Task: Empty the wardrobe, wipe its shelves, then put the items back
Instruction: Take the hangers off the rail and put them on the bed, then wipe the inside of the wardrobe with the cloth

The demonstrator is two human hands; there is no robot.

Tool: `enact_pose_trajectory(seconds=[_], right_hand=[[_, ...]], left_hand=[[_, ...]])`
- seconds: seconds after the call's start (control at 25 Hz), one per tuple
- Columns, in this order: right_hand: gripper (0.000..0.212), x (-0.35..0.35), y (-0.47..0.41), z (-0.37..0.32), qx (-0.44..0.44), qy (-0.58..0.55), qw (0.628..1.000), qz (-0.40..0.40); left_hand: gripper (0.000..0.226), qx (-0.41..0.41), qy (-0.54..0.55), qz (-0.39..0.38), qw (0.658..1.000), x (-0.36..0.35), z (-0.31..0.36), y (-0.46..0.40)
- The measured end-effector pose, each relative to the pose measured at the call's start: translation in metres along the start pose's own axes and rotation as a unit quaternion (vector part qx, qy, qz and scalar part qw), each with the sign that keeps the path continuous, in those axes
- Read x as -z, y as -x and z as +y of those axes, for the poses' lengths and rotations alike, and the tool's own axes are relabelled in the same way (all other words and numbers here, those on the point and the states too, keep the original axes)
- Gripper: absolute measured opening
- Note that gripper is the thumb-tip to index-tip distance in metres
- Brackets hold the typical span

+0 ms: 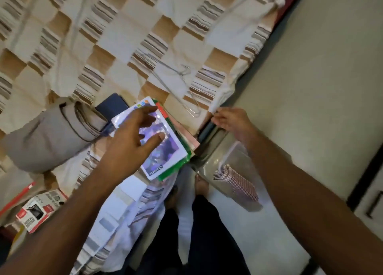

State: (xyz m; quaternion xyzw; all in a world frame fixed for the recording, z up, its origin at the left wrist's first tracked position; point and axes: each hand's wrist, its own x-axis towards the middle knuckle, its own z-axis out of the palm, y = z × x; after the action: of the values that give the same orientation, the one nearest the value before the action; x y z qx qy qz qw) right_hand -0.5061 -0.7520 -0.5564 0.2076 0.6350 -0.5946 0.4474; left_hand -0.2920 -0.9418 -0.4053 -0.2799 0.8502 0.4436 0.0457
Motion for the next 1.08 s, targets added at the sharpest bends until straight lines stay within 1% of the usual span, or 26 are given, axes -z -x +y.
enact_pose_trajectory(seconds=[0.04, 0.12, 0.2, 0.24, 0.28, 0.32, 0.36, 0.4, 0.44, 0.48, 0.6, 0.72, 0.84, 0.92, 0.96, 1.0, 1.08], right_hand=[[0.008, 0.025, 0.016, -0.003, 0.025, 0.019, 0.999, 0.010], [0.009, 0.083, 0.058, 0.002, 0.072, 0.092, 0.993, 0.024], [0.010, 0.125, 0.093, 0.029, 0.076, 0.227, 0.970, 0.049], [0.009, 0.136, 0.103, 0.049, 0.077, 0.305, 0.948, 0.041], [0.011, 0.144, 0.108, 0.072, 0.080, 0.393, 0.916, 0.020], [0.016, 0.148, 0.111, 0.094, 0.085, 0.469, 0.879, -0.001], [0.024, 0.149, 0.111, 0.114, 0.082, 0.522, 0.849, -0.012], [0.032, 0.150, 0.108, 0.132, 0.077, 0.551, 0.831, -0.017], [0.038, 0.151, 0.105, 0.147, 0.071, 0.567, 0.821, -0.014], [0.040, 0.152, 0.101, 0.158, 0.071, 0.579, 0.812, -0.007], [0.032, 0.153, 0.098, 0.176, 0.089, 0.604, 0.791, 0.031], [0.027, 0.154, 0.101, 0.179, 0.125, 0.636, 0.758, 0.065], [0.026, 0.152, 0.109, 0.177, 0.149, 0.645, 0.745, 0.083], [0.024, 0.149, 0.119, 0.172, 0.152, 0.643, 0.745, 0.090], [0.022, 0.146, 0.128, 0.169, 0.153, 0.631, 0.755, 0.095], [0.020, 0.143, 0.140, 0.164, 0.154, 0.607, 0.773, 0.103], [0.016, 0.138, 0.171, 0.149, 0.147, 0.534, 0.824, 0.119]], left_hand=[[0.054, 0.004, 0.013, -0.011, 1.000, -0.007, 0.006, 0.001], [0.052, 0.003, 0.029, -0.040, 0.999, -0.024, 0.020, 0.005], [0.047, -0.011, 0.033, -0.075, 0.997, -0.043, 0.035, 0.012], [0.045, -0.018, 0.036, -0.091, 0.995, -0.050, 0.040, 0.015], [0.043, -0.024, 0.038, -0.104, 0.994, -0.057, 0.046, 0.017], [0.041, -0.032, 0.037, -0.116, 0.992, -0.062, 0.050, 0.019], [0.039, -0.036, 0.033, -0.124, 0.991, -0.066, 0.052, 0.021], [0.038, -0.040, 0.027, -0.130, 0.990, -0.069, 0.054, 0.022], [0.037, -0.045, 0.019, -0.136, 0.989, -0.071, 0.054, 0.024], [0.037, -0.051, 0.012, -0.139, 0.989, -0.071, 0.054, 0.026], [0.036, -0.066, -0.005, -0.151, 0.986, -0.068, 0.053, 0.034], [0.035, -0.074, -0.018, -0.158, 0.984, -0.066, 0.051, 0.043], [0.034, -0.084, -0.012, -0.164, 0.983, -0.063, 0.051, 0.051], [0.035, -0.098, -0.005, -0.170, 0.981, -0.060, 0.051, 0.055], [0.035, -0.105, -0.002, -0.175, 0.979, -0.057, 0.051, 0.059], [0.035, -0.115, -0.001, -0.180, 0.977, -0.053, 0.051, 0.063], [0.035, -0.136, 0.001, -0.186, 0.973, -0.045, 0.050, 0.071]])
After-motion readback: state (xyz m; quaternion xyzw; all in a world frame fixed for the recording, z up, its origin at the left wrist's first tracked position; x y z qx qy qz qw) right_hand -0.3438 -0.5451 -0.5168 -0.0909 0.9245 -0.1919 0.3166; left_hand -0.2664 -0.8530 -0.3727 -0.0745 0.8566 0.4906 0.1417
